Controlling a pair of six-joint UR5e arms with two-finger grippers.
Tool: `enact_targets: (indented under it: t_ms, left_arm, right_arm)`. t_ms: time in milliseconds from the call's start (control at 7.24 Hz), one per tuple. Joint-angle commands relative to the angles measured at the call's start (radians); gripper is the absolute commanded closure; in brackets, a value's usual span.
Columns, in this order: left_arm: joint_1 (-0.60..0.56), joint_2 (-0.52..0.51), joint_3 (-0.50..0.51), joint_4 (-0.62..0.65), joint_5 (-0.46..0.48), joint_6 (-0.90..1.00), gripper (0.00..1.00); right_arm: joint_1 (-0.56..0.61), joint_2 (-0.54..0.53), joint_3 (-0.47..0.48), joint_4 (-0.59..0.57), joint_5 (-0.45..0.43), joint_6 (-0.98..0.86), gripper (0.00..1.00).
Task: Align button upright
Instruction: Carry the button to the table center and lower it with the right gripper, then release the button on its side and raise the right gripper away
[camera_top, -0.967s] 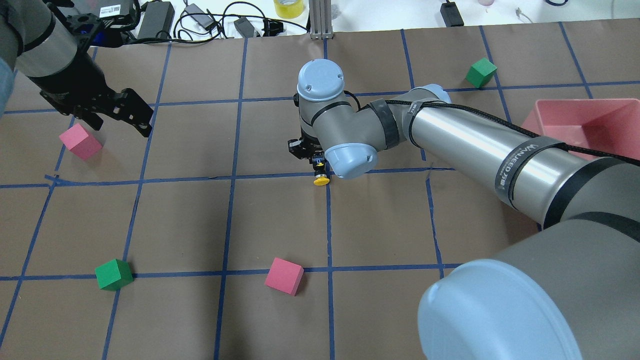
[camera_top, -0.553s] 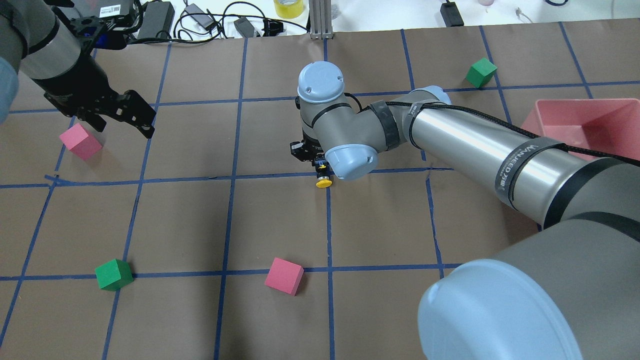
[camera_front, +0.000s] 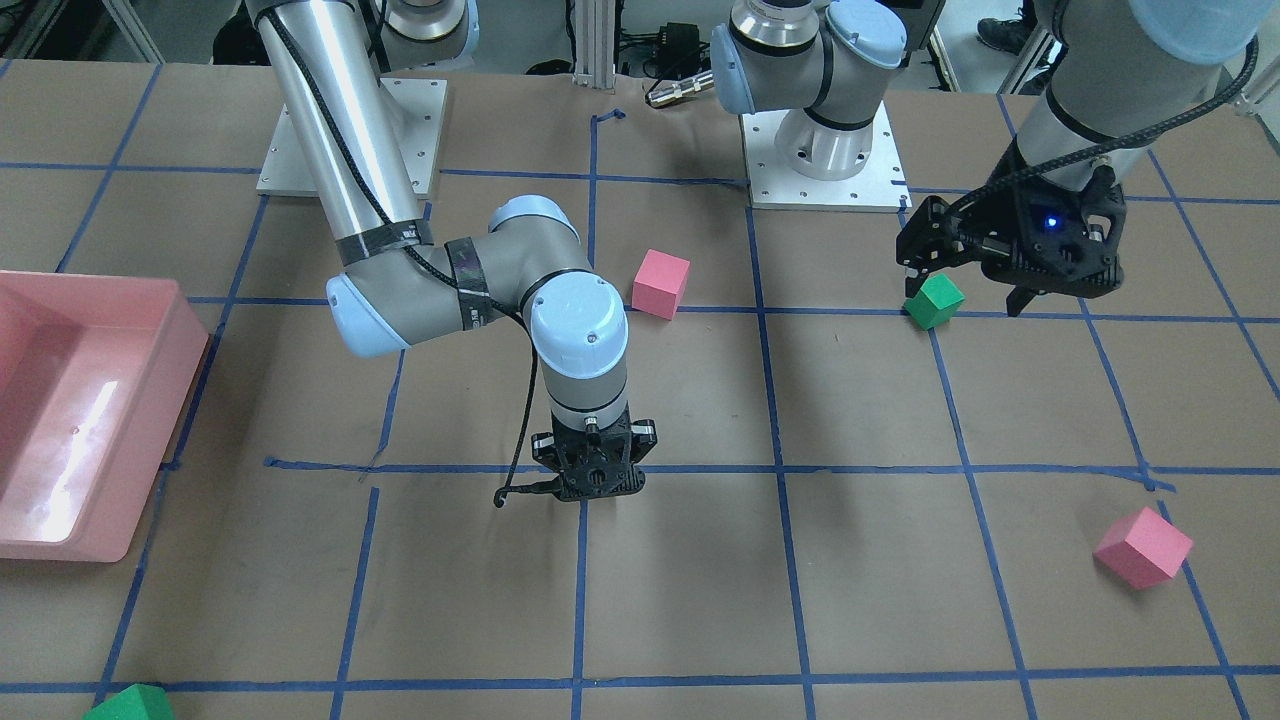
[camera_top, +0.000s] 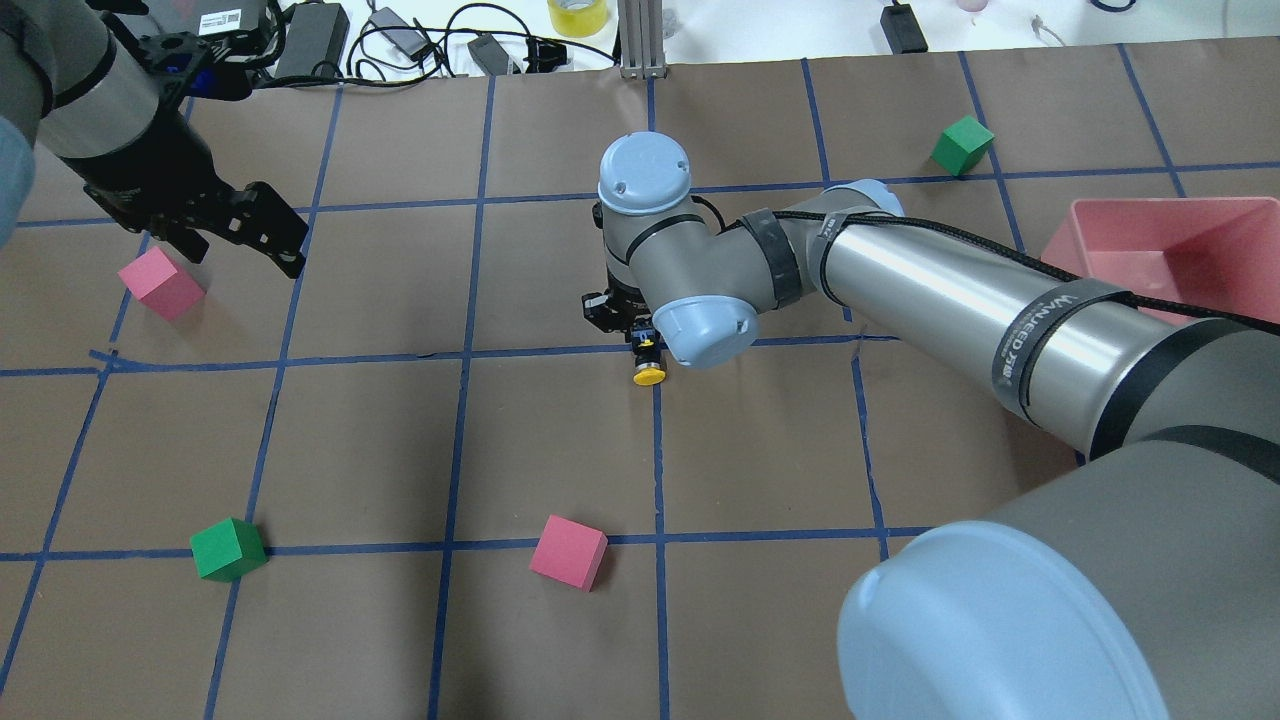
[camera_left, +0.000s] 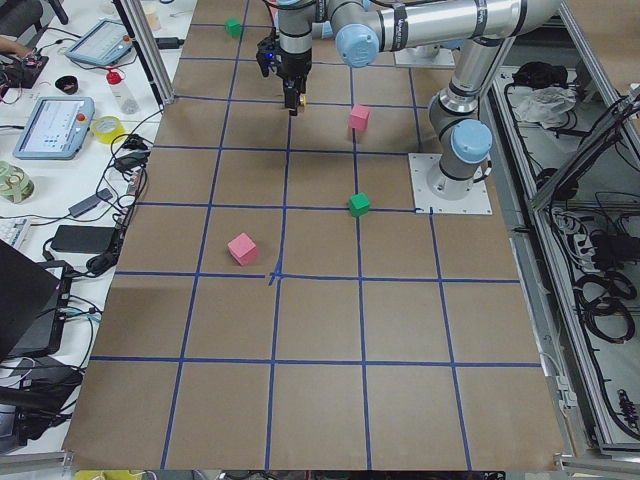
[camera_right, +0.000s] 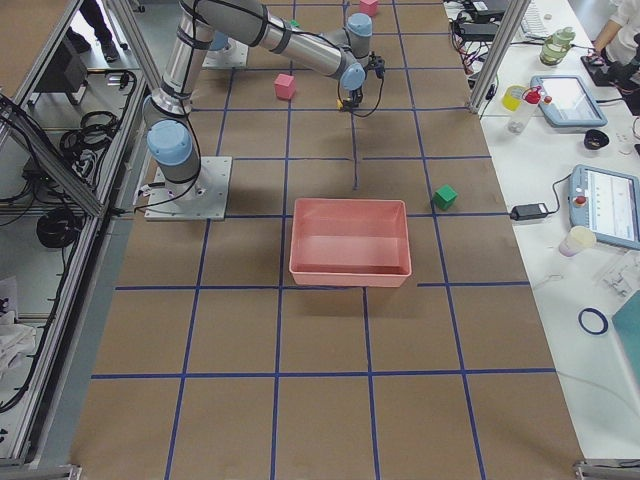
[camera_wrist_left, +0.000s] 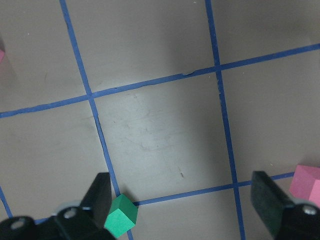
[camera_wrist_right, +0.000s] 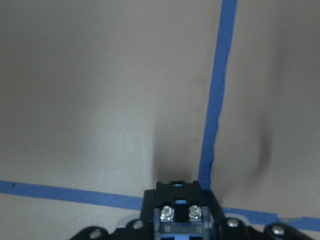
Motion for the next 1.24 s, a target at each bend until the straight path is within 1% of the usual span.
enact_targets:
  t_ms: [0,138,276,414,553,691,967,1105]
  left_arm:
    - [-0.006,0.0,0.002,0.002,-0.001,0.0,0.0]
    - [-0.008,-0.005,0.0,0.002,-0.001,0.002,0.0]
    - [-0.008,-0.005,0.0,0.003,-0.001,0.003,0.0]
    - [-0.008,-0.005,0.0,0.003,-0.001,0.003,0.0]
    - [-0.008,-0.005,0.0,0.003,-0.003,0.002,0.0]
    - [-0.008,-0.003,0.0,0.003,-0.001,0.002,0.0]
    - [-0.008,-0.003,0.002,0.003,0.001,0.0,0.0]
    - [-0.008,-0.006,0.003,0.003,-0.001,0.003,0.0]
  right_arm:
    - [0.0,-0.002,0.003,0.0,0.001,0.001,0.42]
    - [0.0,-0.002,0.006,0.002,0.001,0.001,0.2]
    - [0.0,-0.009,0.016,0.0,0.001,-0.002,0.04]
    - [0.0,-0.051,0.008,0.002,-0.012,-0.011,0.0]
    - [-0.012,-0.113,-0.003,0.053,-0.015,-0.031,0.0]
    - [-0.04,-0.182,-0.024,0.16,-0.017,-0.057,0.0]
    - [-0.182,-0.326,-0.094,0.451,-0.034,-0.204,0.0]
    - [-0.251,-0.404,-0.125,0.56,-0.035,-0.285,0.0]
